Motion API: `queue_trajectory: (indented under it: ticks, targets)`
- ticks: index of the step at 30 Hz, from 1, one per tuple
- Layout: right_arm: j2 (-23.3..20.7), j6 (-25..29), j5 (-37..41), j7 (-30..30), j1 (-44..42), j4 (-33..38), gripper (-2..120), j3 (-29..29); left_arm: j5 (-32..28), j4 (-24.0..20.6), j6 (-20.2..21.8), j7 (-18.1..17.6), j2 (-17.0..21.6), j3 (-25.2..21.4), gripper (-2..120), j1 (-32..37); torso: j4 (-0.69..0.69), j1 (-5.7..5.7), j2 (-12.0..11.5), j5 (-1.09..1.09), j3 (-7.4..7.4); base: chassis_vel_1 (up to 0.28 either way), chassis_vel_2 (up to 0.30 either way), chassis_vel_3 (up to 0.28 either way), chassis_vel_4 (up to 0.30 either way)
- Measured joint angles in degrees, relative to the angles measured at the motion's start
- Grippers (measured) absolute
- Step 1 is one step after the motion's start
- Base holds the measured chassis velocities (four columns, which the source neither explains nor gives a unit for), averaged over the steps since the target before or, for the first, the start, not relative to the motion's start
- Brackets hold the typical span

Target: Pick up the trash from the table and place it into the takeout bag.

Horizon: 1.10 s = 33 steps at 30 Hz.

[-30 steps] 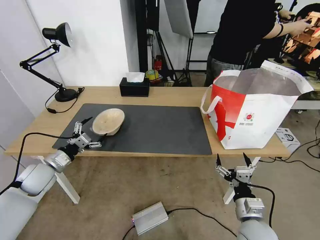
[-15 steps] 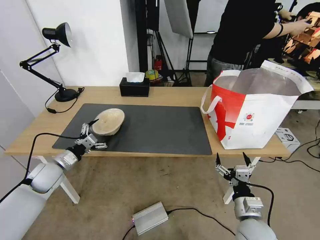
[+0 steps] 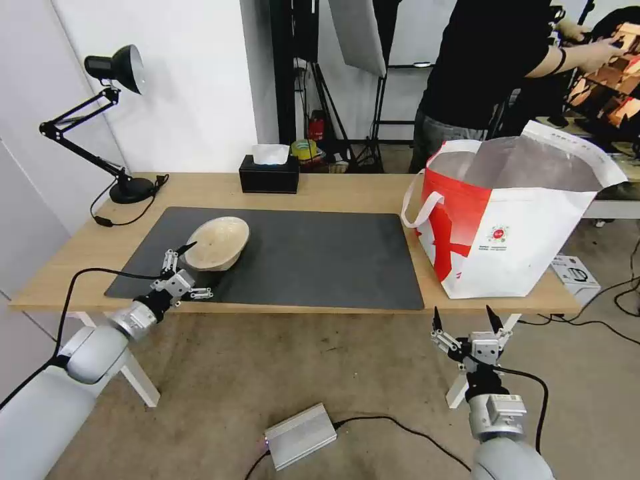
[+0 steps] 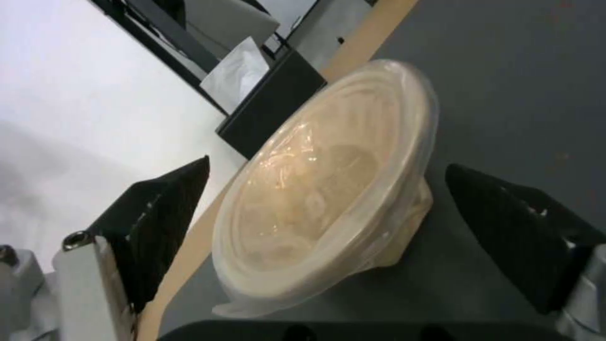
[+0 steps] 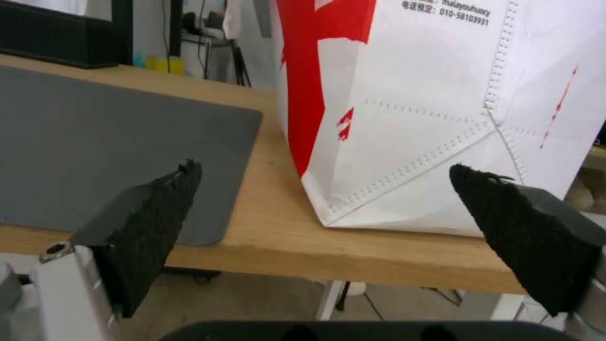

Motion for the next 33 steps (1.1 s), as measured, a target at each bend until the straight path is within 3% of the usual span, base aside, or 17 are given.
queue_trajectory:
  ticks: [19, 30, 33]
  targets:
    - [0.72, 0.08, -0.16, 0.01, -0.03, -0.36, 100, -0.26, -0.7, 4.65, -1.13, 0.0, -0.37, 4.76, 100, -5.56, 0.0, 0.0, 0.0, 0.0, 0.0, 0.0, 0.0, 0.0, 0.0]
    - [1.53, 0.37, -1.0, 0.04, -0.49, -0.55, 100, -0.27, -1.18, 6.35, -1.6, 0.02, -1.1, 6.97, 72, -8.21, 0.0, 0.01, 0.0, 0.0, 0.0, 0.0, 0.0, 0.0, 0.0]
    - [1.72, 0.41, -1.1, 0.04, -0.48, -0.71, 100, -0.3, -1.37, 6.57, -1.85, 0.11, -1.25, 7.06, 56, -8.53, -0.01, 0.0, 0.0, 0.0, 0.0, 0.0, 0.0, 0.0, 0.0]
